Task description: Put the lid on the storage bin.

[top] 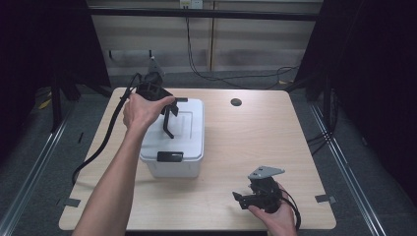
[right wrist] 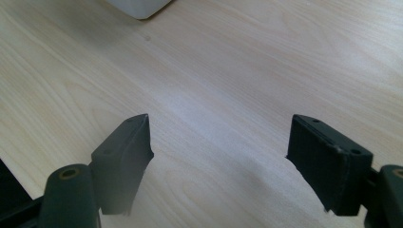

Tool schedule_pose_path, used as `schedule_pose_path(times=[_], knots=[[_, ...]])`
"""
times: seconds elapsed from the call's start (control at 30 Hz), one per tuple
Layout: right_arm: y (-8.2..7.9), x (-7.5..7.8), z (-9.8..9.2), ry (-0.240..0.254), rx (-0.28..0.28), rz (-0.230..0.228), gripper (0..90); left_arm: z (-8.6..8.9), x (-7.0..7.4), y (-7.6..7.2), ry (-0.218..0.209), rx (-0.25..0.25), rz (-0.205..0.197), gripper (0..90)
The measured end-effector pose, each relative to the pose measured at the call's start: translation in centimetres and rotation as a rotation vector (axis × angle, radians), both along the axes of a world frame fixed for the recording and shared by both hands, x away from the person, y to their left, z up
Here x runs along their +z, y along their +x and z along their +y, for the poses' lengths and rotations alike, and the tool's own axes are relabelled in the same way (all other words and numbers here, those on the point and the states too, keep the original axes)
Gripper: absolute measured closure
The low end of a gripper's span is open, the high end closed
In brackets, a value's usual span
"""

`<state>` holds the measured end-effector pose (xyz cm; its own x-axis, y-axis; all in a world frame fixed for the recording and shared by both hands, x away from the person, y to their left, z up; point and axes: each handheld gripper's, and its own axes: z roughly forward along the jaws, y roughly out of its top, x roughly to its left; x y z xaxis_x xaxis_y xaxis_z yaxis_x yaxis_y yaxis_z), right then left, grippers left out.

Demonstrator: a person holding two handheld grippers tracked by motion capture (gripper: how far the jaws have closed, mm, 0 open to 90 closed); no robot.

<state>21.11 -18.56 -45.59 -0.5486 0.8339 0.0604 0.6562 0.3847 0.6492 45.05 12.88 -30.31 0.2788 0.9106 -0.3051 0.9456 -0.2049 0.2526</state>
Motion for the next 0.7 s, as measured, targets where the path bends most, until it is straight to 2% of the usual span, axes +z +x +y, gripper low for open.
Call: schedule_pose_path(times=[0.1, 0.17, 0.23, 0.27, 0.33, 0.37, 0.4, 0.43, 0.5, 0.57, 0.7], knots=[[0.0, 0.0, 0.0, 0.003, 0.001, -0.001, 22.0, 1.0, -0.1, 0.1, -0.008, 0.003, -0.009, 25.2], [0.1, 0.0, -0.1, 0.003, 0.002, -0.002, 21.9, 1.9, 0.0, 0.0, -0.037, 0.0, -0.022, 22.1], [0.1, -0.1, -0.1, 0.002, 0.001, -0.002, 21.9, 2.5, 0.4, -0.2, -0.052, -0.039, -0.05, 19.3], [0.1, -0.1, -0.1, 0.003, 0.0, -0.002, 21.9, 2.8, 0.6, -0.3, -0.06, -0.047, -0.052, 18.4], [0.2, -0.1, -0.1, 0.005, -0.005, 0.001, 21.8, 3.3, 1.0, -0.6, -0.081, -0.069, -0.081, 19.0], [0.2, -0.1, -0.1, 0.005, -0.005, 0.001, 21.8, 3.5, 1.3, -0.8, -0.091, -0.09, -0.108, 19.0], [0.2, 0.0, -0.1, 0.001, -0.007, 0.0, 21.8, 3.8, 1.6, -1.1, -0.114, -0.137, -0.144, 19.1], [0.1, -0.1, -0.1, 0.001, -0.002, -0.002, 21.8, 4.1, 1.8, -1.3, -0.109, -0.174, -0.145, 16.7], [0.1, -0.1, -0.1, 0.003, -0.002, -0.001, 21.8, 4.3, 1.7, -1.4, -0.103, -0.191, -0.142, 16.0], [0.2, -0.1, 0.0, 0.004, -0.005, 0.0, 21.8, 4.9, 1.7, -1.9, -0.121, -0.194, -0.173, 17.8], [0.1, -0.1, 0.0, 0.003, -0.005, 0.004, 21.8, 5.8, 1.5, -2.6, -0.103, -0.214, -0.22, 17.8]])
